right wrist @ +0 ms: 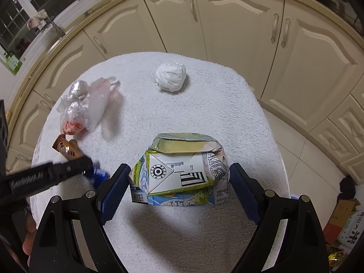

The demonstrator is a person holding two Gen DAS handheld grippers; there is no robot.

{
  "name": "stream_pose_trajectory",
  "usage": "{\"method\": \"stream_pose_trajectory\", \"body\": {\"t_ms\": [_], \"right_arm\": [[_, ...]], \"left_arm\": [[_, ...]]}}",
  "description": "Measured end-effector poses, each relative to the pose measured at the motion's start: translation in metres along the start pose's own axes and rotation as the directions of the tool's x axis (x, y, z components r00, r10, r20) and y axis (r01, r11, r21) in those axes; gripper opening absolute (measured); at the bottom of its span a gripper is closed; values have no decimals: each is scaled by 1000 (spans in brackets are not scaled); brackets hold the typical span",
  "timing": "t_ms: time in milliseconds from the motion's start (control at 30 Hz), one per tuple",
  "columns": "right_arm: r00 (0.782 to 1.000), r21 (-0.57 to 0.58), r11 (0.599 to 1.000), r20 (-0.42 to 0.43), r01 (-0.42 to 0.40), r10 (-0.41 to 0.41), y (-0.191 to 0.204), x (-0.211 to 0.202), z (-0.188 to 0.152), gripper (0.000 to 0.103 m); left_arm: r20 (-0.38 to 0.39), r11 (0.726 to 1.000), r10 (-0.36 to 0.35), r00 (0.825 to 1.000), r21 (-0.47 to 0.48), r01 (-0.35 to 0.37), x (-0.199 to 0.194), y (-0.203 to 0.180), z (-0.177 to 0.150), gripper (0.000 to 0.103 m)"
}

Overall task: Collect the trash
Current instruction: 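Grasp the brown-and-blue snack bar with the left gripper while the right gripper grasps the green-and-white carton, then adjust the snack bar in the left gripper while the right gripper holds the carton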

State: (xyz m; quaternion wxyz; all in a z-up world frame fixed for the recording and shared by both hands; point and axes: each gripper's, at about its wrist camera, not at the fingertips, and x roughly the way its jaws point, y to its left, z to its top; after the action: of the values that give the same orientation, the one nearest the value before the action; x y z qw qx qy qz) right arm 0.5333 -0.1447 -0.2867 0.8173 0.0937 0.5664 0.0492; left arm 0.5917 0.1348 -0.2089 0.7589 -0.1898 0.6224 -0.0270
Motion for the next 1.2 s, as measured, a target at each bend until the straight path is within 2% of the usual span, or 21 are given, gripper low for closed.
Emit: {"method": "stream_pose_trajectory", "body": {"t_ms": [100,167,267,400,600,700,767,800,833,867,900,967,1067,1200], "right_arm": [[1000,-12,1000,-2,-6,6,1,-2,-6,89],[1000,-25,999,-8,-26,26,4,-4,-12,89],[999,-60,998,-14,-35,34,11,-9,-25,89],[997,-135,988,-44,-70,65,26,-16,-56,89],[997,-251,966,-61,-58,45,43,-35,-117,89],[999,-280,960,-47,-27,14,50,-41,-141,90],[1000,-273,962,-18,-4,0,53,-46,-155,90],[1000,-266,964,-4,9,-10,53,-47,-158,90],[1000,-253,967,17,29,-25,54,-48,-161,91],[998,-237,970,43,48,-39,54,-48,-164,91],[997,-226,973,55,56,-45,53,-48,-164,91],[994,-193,978,94,73,-55,53,-49,-166,94],[986,-125,991,165,57,-36,51,-50,-170,102],[970,-83,994,239,75,-53,48,-50,-174,103]], "left_arm": [[-50,996,19,999,92,-15,-5,4,-11,25],[-83,983,64,994,179,-48,-9,4,-25,19],[-116,957,95,989,283,-59,-16,2,-46,17],[-153,932,119,981,357,-58,-25,8,-71,15],[-101,893,193,976,430,-132,-49,14,-124,15],[-15,896,235,972,392,-211,-61,26,-139,17],[58,910,265,963,315,-269,-64,34,-145,18],[74,917,261,962,292,-272,-66,37,-148,20],[103,928,259,960,250,-278,-65,40,-150,27],[129,929,271,954,224,-294,-63,39,-154,40],[148,928,280,949,212,-307,-67,40,-168,46],[218,917,306,927,195,-348,-65,39,-181,67],[290,908,339,895,147,-391,-59,35,-197,78],[322,941,290,901,73,-329,-53,45,-209,90]]}}
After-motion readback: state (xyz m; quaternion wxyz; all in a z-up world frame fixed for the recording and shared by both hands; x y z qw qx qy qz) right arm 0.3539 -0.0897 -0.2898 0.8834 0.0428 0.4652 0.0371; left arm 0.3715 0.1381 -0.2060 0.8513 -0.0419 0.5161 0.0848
